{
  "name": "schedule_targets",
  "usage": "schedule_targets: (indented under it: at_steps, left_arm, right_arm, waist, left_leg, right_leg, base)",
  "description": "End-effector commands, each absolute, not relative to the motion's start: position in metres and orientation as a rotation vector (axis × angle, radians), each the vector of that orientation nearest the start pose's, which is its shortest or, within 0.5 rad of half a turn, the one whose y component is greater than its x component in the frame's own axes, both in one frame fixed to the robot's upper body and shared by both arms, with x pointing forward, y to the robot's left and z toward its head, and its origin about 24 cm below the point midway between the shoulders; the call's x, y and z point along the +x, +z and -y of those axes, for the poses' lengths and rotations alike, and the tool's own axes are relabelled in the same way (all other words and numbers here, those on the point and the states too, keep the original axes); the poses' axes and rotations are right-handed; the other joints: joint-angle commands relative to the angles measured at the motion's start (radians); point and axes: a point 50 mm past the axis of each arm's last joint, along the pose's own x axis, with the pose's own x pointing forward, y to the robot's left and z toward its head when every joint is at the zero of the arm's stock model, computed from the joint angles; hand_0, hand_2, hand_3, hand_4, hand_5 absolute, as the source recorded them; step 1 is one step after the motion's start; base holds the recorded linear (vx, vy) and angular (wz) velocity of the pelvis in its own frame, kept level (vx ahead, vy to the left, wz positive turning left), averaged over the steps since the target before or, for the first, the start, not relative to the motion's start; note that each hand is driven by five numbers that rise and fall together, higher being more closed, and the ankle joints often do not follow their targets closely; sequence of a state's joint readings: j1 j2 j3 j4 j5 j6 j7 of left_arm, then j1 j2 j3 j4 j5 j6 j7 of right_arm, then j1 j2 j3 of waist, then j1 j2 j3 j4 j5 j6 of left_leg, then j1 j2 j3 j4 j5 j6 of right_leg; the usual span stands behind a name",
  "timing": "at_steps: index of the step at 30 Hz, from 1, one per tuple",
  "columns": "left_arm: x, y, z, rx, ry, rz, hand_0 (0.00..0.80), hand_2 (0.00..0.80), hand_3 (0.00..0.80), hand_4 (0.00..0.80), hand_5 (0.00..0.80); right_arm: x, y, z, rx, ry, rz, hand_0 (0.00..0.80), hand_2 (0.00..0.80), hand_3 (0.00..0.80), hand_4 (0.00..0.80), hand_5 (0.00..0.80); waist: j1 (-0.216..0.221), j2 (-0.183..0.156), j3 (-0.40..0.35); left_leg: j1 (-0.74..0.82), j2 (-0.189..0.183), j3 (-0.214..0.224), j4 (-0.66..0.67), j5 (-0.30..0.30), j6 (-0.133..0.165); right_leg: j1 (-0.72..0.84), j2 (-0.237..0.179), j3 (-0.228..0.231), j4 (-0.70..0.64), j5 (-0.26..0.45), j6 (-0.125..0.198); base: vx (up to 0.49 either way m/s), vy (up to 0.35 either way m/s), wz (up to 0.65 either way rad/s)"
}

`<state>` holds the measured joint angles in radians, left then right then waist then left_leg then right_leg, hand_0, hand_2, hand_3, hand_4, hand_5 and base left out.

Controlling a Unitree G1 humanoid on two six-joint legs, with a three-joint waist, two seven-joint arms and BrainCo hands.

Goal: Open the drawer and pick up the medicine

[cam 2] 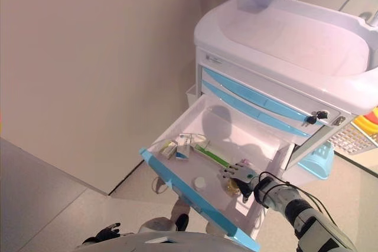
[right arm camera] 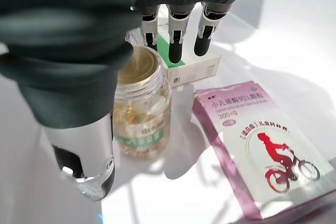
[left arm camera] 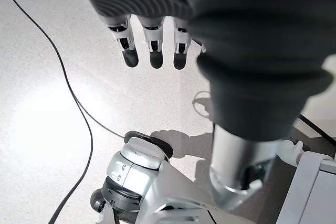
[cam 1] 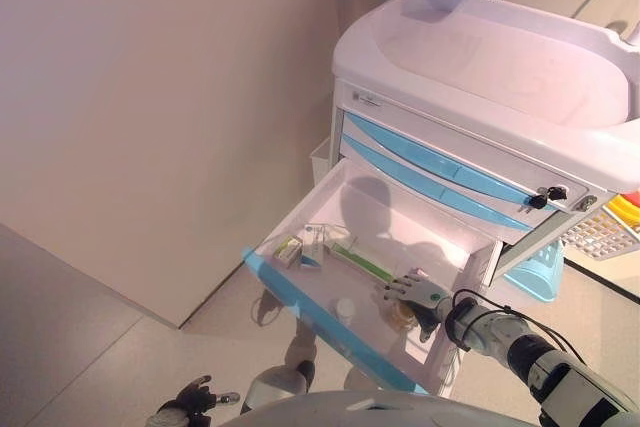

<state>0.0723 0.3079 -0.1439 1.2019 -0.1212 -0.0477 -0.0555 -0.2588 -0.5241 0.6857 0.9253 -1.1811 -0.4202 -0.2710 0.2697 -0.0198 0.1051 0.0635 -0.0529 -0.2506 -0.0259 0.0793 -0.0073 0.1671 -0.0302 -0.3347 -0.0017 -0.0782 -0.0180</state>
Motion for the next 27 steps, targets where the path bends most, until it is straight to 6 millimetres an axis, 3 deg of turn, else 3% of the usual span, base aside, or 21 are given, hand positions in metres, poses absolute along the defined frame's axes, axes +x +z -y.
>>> schedule_targets:
  at_steps: [1,27]
  left_arm:
    - [0.071,-0.157,-0.258,0.262,0.044,-1.22,0.0,0.0,0.0,0.0,0.0]
    - [0.057,-0.162,-0.245,0.23,0.035,-1.245,0.0,0.0,0.0,0.0,0.0]
  right_arm:
    - [0.206,-0.091,0.192,-1.663,1.031,0.007,0.0,0.0,0.0,0.0,0.0]
    - [0.209,-0.088,0.215,-1.624,0.631,-0.092,0.0,0.0,0.0,0.0,0.0]
  waist:
    - [0.01,-0.022,-0.012]
    - [-0.027,0.005,-0.017]
  left_leg:
    - [0.009,-0.04,0.063,0.016,-0.114,0.002]
    - [0.029,-0.038,0.079,0.017,-0.119,0.003]
  right_leg:
    - [-0.053,-0.081,0.059,0.053,0.002,0.061]
    - [-0.051,-0.081,0.08,0.058,0.005,0.062]
  base:
    - [0.0,0.0,0.0]
    - [0.003,0.002,0.01]
